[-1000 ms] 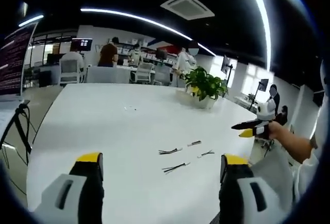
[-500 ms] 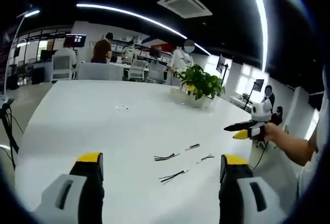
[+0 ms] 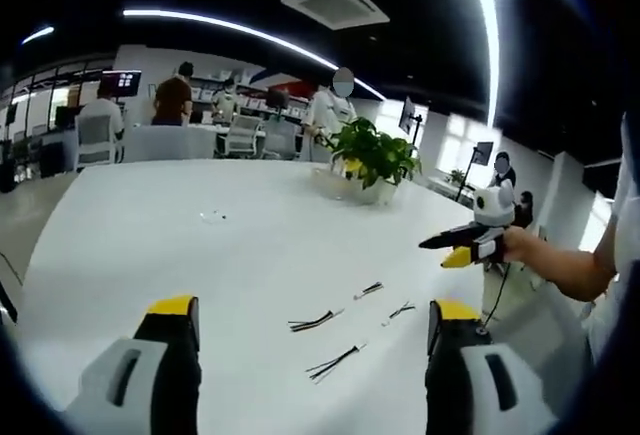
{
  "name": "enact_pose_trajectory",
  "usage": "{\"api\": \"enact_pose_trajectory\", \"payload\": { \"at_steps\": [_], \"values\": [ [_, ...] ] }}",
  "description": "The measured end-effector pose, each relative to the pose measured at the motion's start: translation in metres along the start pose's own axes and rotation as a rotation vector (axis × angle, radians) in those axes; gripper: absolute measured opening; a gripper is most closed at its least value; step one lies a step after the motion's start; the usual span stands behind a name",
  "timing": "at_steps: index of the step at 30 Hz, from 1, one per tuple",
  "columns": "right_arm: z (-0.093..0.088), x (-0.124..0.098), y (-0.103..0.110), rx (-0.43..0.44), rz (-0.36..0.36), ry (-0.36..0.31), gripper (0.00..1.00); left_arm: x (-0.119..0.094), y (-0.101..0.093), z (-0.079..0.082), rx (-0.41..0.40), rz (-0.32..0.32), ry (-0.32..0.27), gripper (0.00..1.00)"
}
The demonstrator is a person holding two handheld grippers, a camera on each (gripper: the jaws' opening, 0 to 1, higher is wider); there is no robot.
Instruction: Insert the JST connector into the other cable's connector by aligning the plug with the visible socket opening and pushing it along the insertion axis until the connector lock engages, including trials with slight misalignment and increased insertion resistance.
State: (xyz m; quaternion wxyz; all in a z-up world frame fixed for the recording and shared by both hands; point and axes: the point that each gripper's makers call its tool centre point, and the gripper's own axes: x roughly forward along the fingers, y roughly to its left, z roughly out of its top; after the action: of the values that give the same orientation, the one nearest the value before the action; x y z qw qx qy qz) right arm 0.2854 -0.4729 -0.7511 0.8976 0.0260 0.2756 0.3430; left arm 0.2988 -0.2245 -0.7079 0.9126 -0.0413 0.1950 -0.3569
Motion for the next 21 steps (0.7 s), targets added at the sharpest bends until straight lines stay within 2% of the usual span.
{"api": "enact_pose_trajectory", "payload": {
  "at_steps": [5, 10, 14, 15, 19, 21],
  "values": [
    [-0.004, 0.006, 0.000, -0.035, 0.013, 0.040, 0.65, 0.013, 0.002, 0.000, 0.024, -0.033, 0.014, 0.94],
    [-0.008, 0.012, 0.007, -0.081, 0.067, 0.074, 0.63, 0.027, -0.007, -0.001, 0.106, -0.118, 0.017, 0.94],
    [-0.006, 0.015, 0.018, -0.131, 0.134, 0.080, 0.62, 0.036, -0.019, -0.007, 0.096, -0.215, 0.022, 0.93],
    [-0.005, 0.016, 0.022, -0.143, 0.163, 0.077, 0.61, 0.038, -0.022, -0.011, 0.110, -0.238, 0.039, 0.93],
    [-0.009, 0.017, 0.031, -0.206, 0.219, 0.110, 0.60, 0.044, -0.026, -0.014, 0.132, -0.276, 0.042, 0.93],
    [-0.009, 0.019, 0.034, -0.209, 0.240, 0.113, 0.60, 0.047, -0.027, -0.015, 0.139, -0.287, 0.041, 0.92]
  ]
}}
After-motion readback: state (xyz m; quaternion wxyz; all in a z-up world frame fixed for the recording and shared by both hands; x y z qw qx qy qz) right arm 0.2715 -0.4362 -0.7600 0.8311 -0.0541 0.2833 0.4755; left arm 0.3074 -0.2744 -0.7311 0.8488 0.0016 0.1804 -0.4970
